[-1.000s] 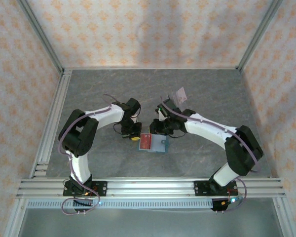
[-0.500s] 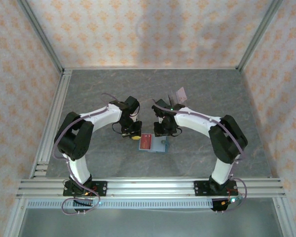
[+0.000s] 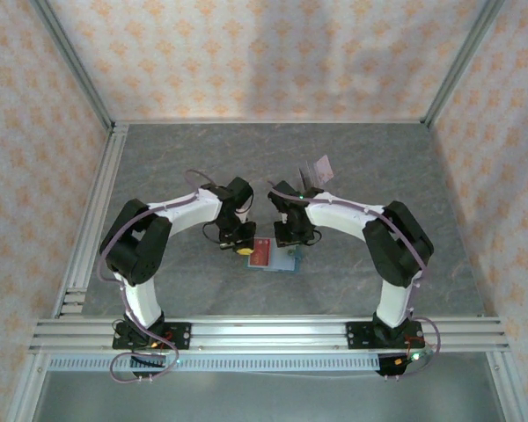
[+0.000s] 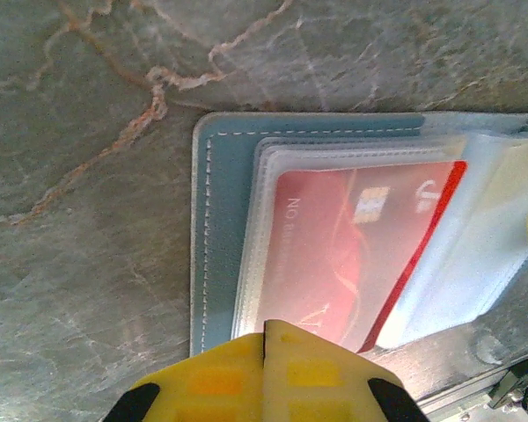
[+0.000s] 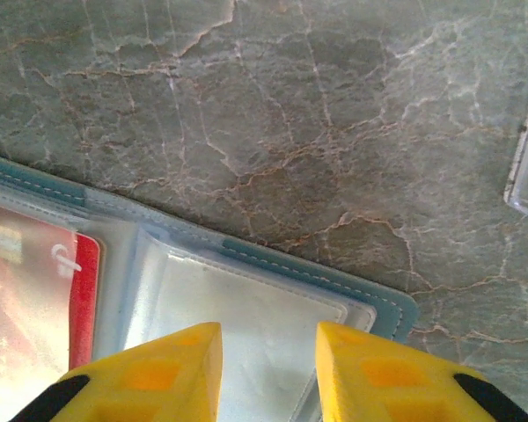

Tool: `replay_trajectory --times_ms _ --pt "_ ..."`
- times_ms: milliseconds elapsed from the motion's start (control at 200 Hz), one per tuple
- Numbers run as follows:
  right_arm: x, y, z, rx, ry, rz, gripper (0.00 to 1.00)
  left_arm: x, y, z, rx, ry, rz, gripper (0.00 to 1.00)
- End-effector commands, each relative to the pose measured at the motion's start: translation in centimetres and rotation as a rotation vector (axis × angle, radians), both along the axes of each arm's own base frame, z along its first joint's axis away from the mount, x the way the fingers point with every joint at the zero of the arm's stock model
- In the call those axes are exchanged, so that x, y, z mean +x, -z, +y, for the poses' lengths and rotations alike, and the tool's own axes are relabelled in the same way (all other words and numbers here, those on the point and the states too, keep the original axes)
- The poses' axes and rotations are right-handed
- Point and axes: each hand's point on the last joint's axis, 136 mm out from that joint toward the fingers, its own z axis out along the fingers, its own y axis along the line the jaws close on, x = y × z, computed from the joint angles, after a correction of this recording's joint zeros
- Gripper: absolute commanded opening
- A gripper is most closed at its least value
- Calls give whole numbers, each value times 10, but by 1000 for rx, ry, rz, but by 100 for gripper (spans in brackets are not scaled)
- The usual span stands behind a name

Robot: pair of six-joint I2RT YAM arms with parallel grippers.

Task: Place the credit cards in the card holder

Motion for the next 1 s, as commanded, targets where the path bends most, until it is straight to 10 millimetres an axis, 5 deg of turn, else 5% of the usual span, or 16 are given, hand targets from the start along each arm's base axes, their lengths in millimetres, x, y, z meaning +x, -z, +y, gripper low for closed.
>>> replay_trajectory --times_ms 0,280,455,791,991 --pt "-6 14 -8 -67 -21 0 34 -6 10 3 9 9 22 0" --pt "-28 42 -7 -130 -41 32 32 -13 19 9 32 6 33 0" --pt "-33 47 -8 -140 -30 41 23 -16 24 10 33 6 42 0" --pt "-29 33 0 -94 -13 18 0 -28 33 16 40 9 66 0" --pt "-23 15 7 -71 -16 -5 0 -35 41 18 41 11 86 0"
